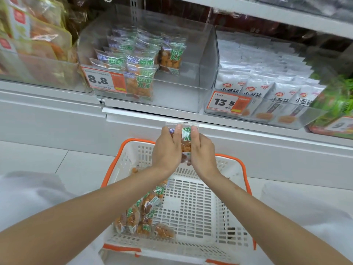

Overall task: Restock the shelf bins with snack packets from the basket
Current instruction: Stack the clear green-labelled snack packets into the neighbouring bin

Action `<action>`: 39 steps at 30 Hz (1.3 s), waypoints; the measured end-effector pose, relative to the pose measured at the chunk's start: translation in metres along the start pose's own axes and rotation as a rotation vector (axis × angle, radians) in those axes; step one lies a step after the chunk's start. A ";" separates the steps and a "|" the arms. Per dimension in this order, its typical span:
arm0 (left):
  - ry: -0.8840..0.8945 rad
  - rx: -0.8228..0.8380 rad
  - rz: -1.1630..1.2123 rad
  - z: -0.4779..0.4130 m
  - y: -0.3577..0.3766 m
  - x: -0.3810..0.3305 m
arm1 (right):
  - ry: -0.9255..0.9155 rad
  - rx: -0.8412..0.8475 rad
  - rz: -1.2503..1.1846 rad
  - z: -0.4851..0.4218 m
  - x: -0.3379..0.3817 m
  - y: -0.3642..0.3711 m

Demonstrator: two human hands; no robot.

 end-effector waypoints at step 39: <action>0.331 0.114 -0.425 -0.269 -0.098 -0.090 | 0.187 0.125 0.319 -0.273 0.053 0.068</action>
Point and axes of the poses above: each hand's wrist, its own z-axis away from the middle knuckle, its own y-axis out of the palm, x = y × z, the point moved 8 cm from there along -z, towards the middle knuckle, and after that the axes turned 9 degrees about -z, right-handed, at the moved point
